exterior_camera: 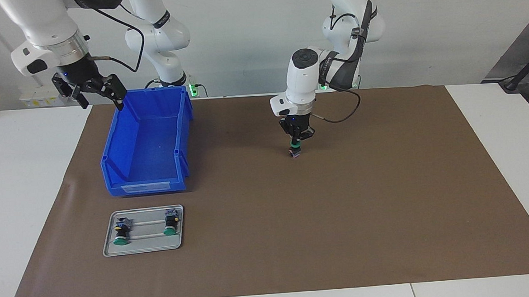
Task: Place and press button with both arms
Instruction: 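Press down on the green button cap with the left gripper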
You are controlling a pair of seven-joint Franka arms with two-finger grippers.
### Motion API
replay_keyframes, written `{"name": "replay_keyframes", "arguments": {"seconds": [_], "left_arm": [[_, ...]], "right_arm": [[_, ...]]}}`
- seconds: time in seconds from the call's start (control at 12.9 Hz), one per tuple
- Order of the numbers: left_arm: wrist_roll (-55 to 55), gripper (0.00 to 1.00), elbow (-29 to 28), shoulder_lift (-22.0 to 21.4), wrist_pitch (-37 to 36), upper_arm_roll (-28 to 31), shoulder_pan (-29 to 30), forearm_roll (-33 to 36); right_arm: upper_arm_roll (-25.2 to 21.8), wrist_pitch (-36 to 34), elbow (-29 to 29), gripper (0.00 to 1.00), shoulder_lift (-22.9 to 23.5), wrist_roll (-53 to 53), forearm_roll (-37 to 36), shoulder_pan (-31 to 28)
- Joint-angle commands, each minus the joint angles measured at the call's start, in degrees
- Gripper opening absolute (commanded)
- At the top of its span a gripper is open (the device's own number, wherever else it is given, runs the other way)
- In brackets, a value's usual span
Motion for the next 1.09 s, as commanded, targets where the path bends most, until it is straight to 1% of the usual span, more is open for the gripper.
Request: {"name": "replay_keyframes", "arguments": {"seconds": [0.0, 0.23, 0.54, 0.62, 0.7, 0.78, 1.01], "left_arm": [[-1.44, 0.00, -3.30, -0.11, 3.74, 0.44, -0.55, 1.39], [-1.53, 0.00, -1.73, -0.11, 1.99, 0.44, -0.29, 1.39], [-1.62, 0.00, 5.30, -1.51, -6.70, 0.79, 0.06, 1.39], [-1.62, 0.19, 7.06, -1.52, -8.28, 0.97, 0.15, 1.39], [-1.18, 0.77, 7.94, -1.60, -9.08, 1.06, 0.68, 1.39], [-1.09, 1.00, 8.13, -1.87, -9.09, 0.97, 2.51, 1.39], [-0.91, 1.00, 8.04, -4.76, -11.37, 1.49, 6.56, 1.31]], "right_arm": [[-0.21, 0.55, -0.54, 1.00, -0.28, -0.81, -0.31, 0.16], [-0.21, 0.55, -0.54, 1.00, -0.28, -0.81, -0.31, 0.07], [-0.21, 0.55, -0.54, 1.00, -0.28, -0.81, -0.31, 0.07], [-0.21, 0.55, -0.54, 1.00, -0.28, -0.81, -0.31, 0.07], [-0.21, 0.55, -0.54, 1.00, -0.28, -0.81, -0.31, 0.07], [-0.21, 0.55, -0.54, 1.00, -0.28, -0.81, -0.31, 0.07], [-0.21, 0.55, -0.54, 1.00, -0.28, -0.81, -0.31, 0.07]]}}
